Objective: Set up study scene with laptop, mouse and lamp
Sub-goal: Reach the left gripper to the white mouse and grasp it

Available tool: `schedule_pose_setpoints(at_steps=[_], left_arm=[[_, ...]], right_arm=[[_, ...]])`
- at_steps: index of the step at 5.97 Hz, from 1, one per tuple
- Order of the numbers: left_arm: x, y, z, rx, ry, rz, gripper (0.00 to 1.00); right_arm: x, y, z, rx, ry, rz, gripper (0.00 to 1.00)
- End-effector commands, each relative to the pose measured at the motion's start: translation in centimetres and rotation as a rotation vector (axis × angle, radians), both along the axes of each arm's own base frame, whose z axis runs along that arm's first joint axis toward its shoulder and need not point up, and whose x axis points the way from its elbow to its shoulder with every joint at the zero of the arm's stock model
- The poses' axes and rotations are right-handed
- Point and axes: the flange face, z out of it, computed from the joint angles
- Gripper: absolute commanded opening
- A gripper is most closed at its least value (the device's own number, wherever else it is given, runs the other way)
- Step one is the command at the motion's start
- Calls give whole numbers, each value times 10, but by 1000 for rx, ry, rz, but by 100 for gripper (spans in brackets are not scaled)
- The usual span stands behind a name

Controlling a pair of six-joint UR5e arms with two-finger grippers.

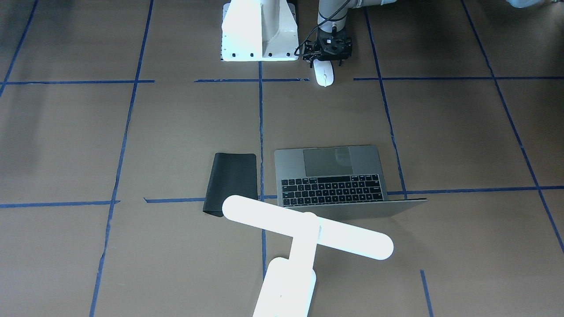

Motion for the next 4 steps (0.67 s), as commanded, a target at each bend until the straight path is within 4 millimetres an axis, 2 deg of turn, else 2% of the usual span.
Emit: schedule_pose_setpoints(at_steps=[1,4], left_arm=[[3,0,-1,4,1,7,100],[14,-1,4,1,-14,8,100]], right_arm=[[0,0,1,-2,0,0,100],[0,0,2,-3,5,0,100]])
